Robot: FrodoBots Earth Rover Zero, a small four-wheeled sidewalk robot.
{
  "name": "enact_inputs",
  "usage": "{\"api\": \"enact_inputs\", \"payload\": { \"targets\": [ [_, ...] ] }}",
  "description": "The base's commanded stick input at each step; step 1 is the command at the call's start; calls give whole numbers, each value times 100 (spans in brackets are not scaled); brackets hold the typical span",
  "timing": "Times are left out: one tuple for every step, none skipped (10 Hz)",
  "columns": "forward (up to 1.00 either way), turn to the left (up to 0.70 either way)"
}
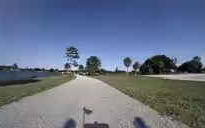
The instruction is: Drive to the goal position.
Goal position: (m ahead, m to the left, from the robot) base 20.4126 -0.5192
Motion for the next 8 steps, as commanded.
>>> {"api": "enact_inputs", "payload": {
  "targets": [
    [70, 31],
    [70, 35],
    [70, 35],
    [70, 35],
    [70, 29],
    [70, 0],
    [70, 0],
    [70, 0]
  ]
}}
